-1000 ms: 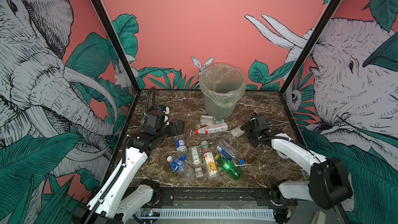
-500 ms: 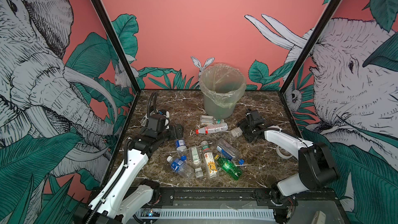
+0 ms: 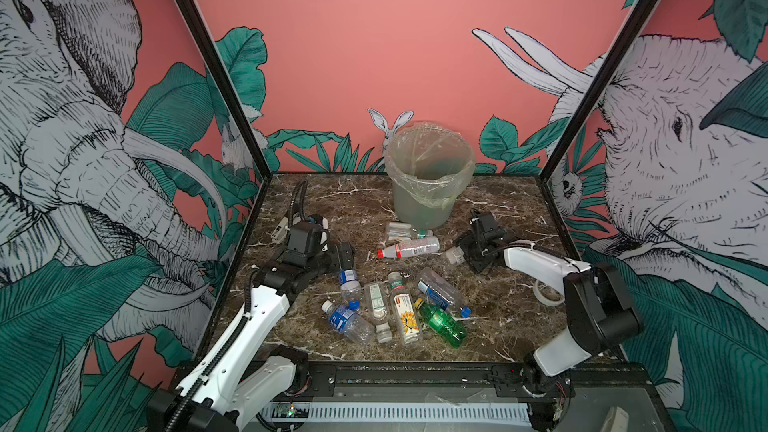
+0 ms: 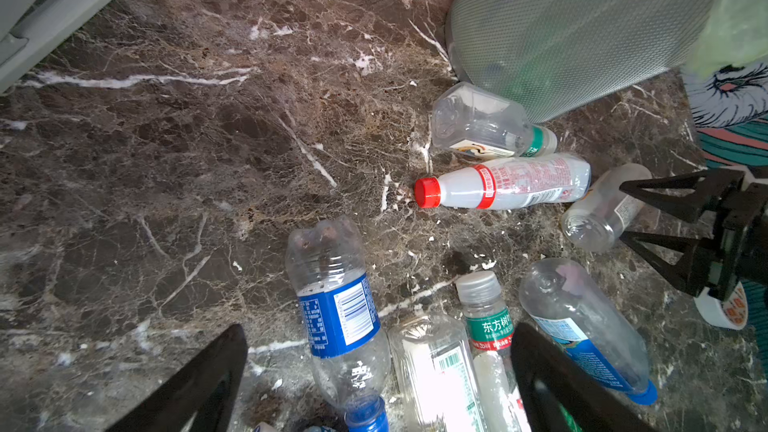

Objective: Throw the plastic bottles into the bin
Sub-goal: 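Lower the right gripper and close it on the white-capped tea bottle, then lift the tea bottle with the right gripper toward the bin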

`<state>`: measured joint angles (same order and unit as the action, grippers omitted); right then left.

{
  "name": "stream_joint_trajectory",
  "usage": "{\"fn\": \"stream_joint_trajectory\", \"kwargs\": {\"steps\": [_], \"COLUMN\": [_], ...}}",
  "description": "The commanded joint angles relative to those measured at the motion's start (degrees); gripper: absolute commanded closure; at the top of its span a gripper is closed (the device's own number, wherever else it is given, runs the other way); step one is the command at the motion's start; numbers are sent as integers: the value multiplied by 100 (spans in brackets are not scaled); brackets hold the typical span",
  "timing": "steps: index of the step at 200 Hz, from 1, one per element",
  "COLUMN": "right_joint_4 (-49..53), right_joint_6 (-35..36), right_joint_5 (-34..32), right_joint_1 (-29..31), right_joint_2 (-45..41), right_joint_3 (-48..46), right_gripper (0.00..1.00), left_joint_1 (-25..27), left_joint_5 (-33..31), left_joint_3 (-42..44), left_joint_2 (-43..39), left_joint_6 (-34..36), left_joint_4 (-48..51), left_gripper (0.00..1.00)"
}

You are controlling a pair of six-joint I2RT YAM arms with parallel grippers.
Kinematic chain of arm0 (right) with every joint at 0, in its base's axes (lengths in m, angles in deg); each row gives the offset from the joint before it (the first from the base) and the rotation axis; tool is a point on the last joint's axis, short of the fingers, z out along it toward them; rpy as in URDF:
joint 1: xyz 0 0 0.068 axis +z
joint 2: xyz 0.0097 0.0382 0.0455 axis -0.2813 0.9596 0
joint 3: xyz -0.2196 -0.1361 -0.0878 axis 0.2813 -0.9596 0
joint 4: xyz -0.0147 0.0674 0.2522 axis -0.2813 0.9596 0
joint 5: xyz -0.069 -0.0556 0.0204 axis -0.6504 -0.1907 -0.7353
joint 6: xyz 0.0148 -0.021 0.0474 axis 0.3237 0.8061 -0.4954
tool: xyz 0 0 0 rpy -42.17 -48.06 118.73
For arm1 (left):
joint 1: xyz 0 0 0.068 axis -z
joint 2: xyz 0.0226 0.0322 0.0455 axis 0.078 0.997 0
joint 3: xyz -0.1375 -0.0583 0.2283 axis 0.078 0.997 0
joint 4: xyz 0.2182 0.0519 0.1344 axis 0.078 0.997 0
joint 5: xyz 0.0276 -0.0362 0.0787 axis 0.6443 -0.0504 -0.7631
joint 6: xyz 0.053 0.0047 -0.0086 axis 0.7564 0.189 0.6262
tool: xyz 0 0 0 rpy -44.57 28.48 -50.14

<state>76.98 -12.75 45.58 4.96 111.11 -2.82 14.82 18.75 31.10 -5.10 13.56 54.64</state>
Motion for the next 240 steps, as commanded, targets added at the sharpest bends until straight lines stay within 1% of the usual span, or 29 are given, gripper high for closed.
{"fn": "stream_joint_trajectory", "kwargs": {"steps": [1,68,93,104,155,180,220,240], "right_joint_4": [-78,-315,-445,-463,-563,-620,-672,-653], "right_joint_6": [-78,-161,-228,-220,-151,-28,120,260], "right_joint_5": [-36,-18,7,0,-44,-35,-27,-24], "right_joint_1": [-47,-100,-108,-113,-117,-118,-118,-126], "right_joint_2": [248,619,707,720,613,504,257,97], "right_joint_3": [159,188,141,132,18,-9,-47,-25], "right_gripper": [22,24,29,33,48,52,53,54], "left_joint_1": [-30,-34,-39,-36,-40,-47,-48,-48], "left_joint_5": [-61,-94,-36,-24,41,-3,66,-7], "left_joint_3": [47,159,152,144,121,200,246,270], "left_joint_2": [8,53,145,182,241,244,296,326], "left_joint_6": [84,147,166,172,211,207,138,145], "left_joint_4": [-39,-160,-178,-188,-188,-256,-383,-414], "left_gripper": [1,1,1,1,1,1,1,1]}}
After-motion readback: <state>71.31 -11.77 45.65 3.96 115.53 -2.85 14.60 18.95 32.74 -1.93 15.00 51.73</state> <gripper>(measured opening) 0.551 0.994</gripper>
